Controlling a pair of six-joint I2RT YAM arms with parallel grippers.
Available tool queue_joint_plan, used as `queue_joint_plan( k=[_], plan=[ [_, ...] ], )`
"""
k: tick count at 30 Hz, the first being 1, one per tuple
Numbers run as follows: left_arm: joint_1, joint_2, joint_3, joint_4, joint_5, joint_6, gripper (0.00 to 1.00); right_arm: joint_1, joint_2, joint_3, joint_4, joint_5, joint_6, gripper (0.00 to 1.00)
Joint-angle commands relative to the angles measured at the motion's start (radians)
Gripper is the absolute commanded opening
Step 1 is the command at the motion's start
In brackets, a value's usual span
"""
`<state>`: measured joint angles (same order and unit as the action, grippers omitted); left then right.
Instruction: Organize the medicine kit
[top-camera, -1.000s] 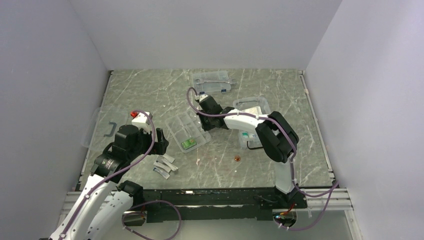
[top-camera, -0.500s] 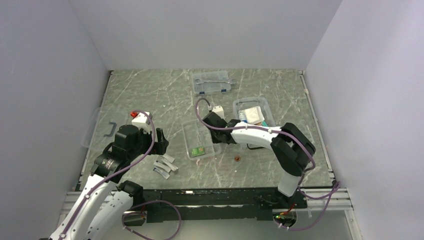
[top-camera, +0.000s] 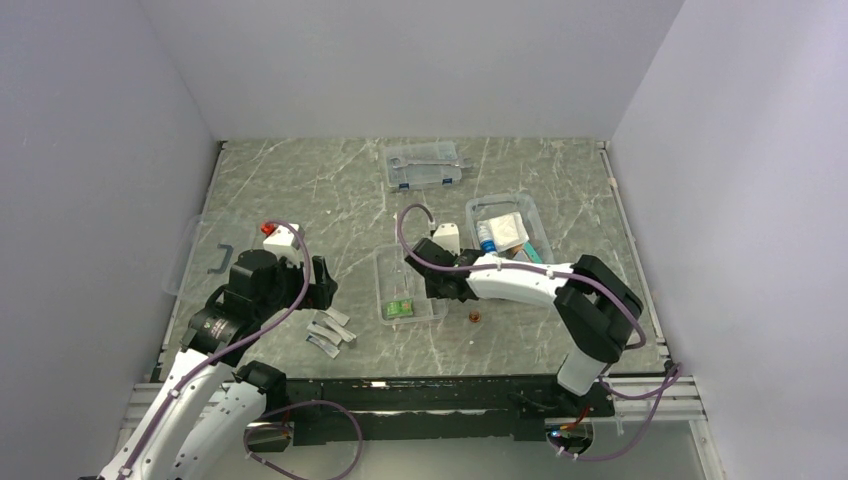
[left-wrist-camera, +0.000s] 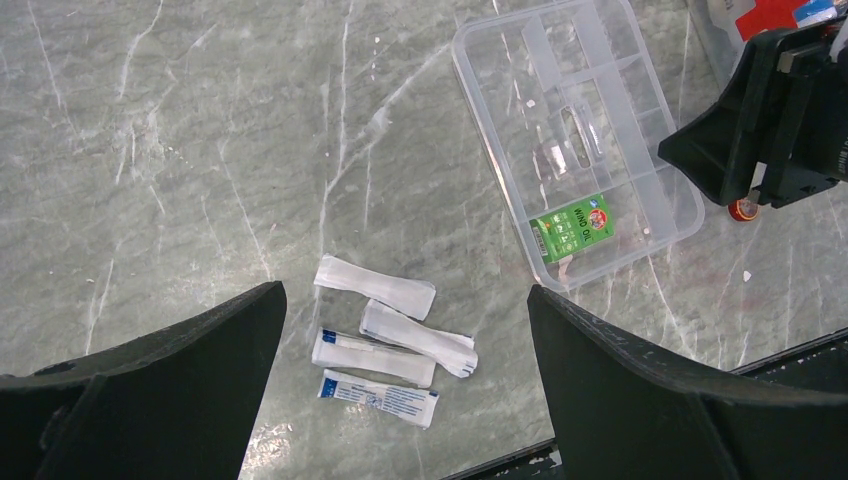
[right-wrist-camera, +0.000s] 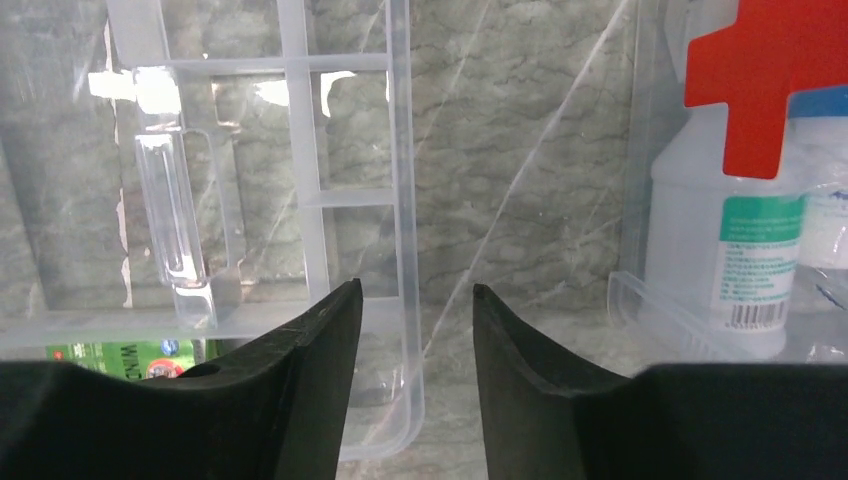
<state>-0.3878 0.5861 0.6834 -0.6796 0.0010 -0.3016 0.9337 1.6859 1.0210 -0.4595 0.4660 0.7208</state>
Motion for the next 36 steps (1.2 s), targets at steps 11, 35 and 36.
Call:
queue_joint_plan(
  k=[11,35,36],
  plan=[
    [-0.003,-0.010,0.030,0.011,-0.010,-0.006,0.99,0.037,-0.338,-0.131,-0.108,0.043,0.138,0.55],
    [-0.005,0.008,0.034,0.005,-0.010,-0.007,0.99,0.039,-0.475,-0.364,-0.143,0.003,0.312,0.61],
    [-0.005,0.008,0.034,0.005,-0.010,-0.007,0.99,0.038,-0.462,-0.369,-0.131,0.006,0.323,0.61]
  ],
)
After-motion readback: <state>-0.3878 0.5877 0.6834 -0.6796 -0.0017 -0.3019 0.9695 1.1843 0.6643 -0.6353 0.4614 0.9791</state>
